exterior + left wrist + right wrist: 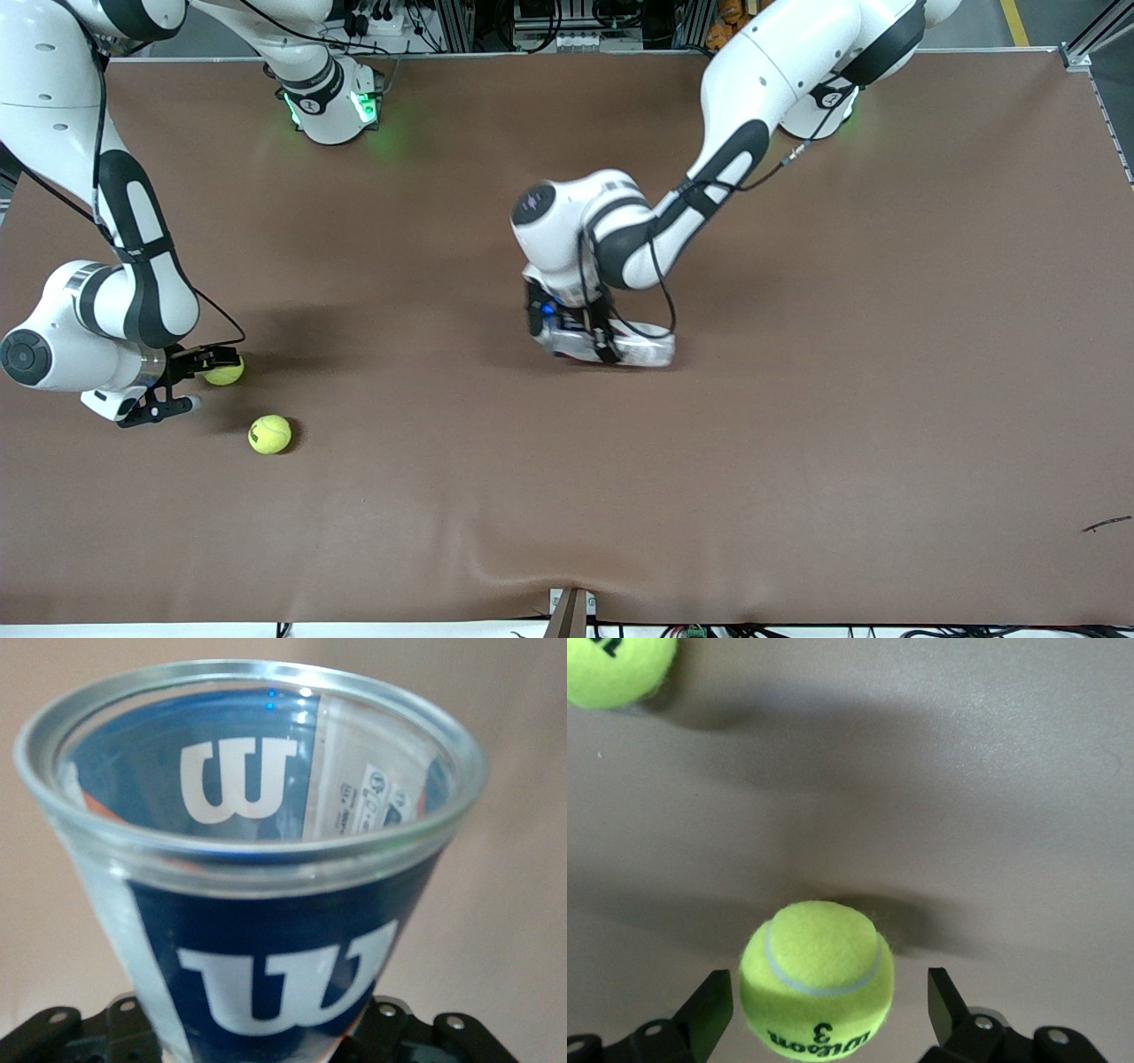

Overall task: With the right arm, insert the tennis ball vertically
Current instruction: 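Carry the upright can toward the middle while the right gripper grasps a ball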

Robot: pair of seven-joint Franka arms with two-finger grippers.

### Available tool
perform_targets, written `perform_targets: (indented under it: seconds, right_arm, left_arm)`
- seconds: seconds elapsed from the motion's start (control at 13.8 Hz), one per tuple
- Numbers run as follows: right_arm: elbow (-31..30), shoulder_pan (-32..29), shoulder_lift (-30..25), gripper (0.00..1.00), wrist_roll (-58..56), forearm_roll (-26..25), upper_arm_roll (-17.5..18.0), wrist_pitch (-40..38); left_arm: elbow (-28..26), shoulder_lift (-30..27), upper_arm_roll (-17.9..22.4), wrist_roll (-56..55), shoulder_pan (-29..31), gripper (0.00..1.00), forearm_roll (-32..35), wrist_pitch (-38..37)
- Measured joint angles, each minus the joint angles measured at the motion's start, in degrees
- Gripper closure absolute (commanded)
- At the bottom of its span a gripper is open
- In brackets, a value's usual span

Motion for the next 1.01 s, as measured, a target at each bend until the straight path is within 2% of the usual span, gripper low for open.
perform_targets:
  seconds: [0.07, 0.14, 0.36, 0.58, 0.65, 0.79, 1.01]
  right_arm:
    - [0.0, 0.0, 0.0, 0.73, 0.0, 0.0, 0.0, 0.0]
    - [0.0, 0.0, 0.0, 0.77, 0.0, 0.0, 0.0, 0.0]
    - [0.0, 0.0, -0.1, 0.78, 0.0, 0.0, 0.0, 0.0]
    - [0.8, 0.0, -0.5, 0.77, -1.0, 0.2, 0.3, 0.2]
    - [1.5, 0.0, -1.6, 0.76, -2.6, 1.2, 0.6, -0.4]
    - [2.4, -0.1, -4.2, 0.70, -6.8, 6.5, 0.5, -3.7]
    - [3.8, -1.0, -6.7, 0.69, -8.5, 13.8, 0.5, -12.2]
  left_arm:
    - [0.6, -0.1, -1.0, -4.8, 0.0, 0.27, 0.0, 2.5]
    - [0.9, -0.1, -1.7, -9.7, 0.0, 0.27, -0.1, 5.3]
    - [1.0, -0.2, -2.1, -22.3, 0.1, 0.26, -0.1, 16.8]
    - [1.0, 0.0, -1.8, -30.4, 0.3, 0.26, 0.0, 29.2]
    - [0.8, 0.1, -1.2, -32.6, 0.2, 0.26, 0.0, 34.9]
    - [0.3, 0.7, 1.1, -34.2, 0.1, 0.25, 0.0, 45.6]
    - [-0.6, 2.9, 4.9, -34.5, 0.2, 0.24, 0.0, 59.6]
